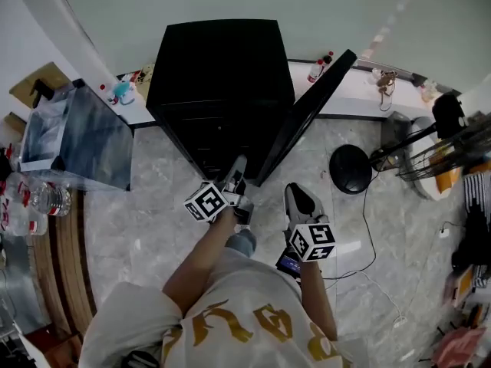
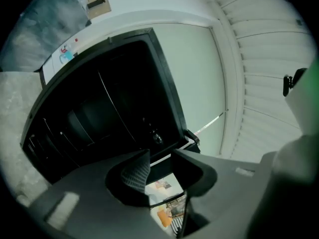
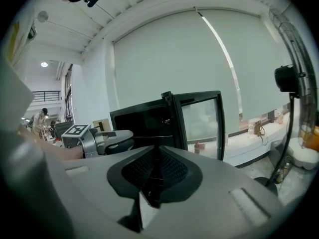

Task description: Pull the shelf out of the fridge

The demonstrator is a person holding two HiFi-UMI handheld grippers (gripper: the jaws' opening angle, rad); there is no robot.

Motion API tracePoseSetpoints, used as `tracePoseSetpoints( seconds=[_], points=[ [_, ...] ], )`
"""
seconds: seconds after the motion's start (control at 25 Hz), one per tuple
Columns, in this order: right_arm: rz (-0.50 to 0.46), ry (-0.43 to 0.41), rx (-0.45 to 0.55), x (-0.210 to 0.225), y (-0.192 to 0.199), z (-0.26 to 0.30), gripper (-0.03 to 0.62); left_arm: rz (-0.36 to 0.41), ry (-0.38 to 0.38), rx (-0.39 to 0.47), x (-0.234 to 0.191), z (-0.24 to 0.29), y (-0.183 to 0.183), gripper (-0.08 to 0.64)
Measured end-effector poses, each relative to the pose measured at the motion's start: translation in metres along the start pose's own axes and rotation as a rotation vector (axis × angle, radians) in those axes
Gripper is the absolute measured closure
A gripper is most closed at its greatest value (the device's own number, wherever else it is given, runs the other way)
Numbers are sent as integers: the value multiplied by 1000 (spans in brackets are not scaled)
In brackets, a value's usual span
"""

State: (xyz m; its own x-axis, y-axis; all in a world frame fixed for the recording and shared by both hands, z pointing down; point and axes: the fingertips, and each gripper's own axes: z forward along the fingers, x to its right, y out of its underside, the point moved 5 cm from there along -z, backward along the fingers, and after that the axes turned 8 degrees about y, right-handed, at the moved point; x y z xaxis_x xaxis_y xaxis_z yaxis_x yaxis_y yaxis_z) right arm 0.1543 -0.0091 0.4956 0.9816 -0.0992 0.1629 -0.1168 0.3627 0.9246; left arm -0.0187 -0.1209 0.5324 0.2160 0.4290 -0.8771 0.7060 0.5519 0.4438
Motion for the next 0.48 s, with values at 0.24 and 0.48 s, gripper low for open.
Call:
tracePoseSetpoints(
  seconds=[0.24,0.48],
  points=[
    [-94,-109,-76,-7,-16,72,538,-110,-74,26,-51,51,-10,336],
    [-155,-166,-102,-12,-27,104,540,-167,-68,110,-81,78,-25,331]
  ],
)
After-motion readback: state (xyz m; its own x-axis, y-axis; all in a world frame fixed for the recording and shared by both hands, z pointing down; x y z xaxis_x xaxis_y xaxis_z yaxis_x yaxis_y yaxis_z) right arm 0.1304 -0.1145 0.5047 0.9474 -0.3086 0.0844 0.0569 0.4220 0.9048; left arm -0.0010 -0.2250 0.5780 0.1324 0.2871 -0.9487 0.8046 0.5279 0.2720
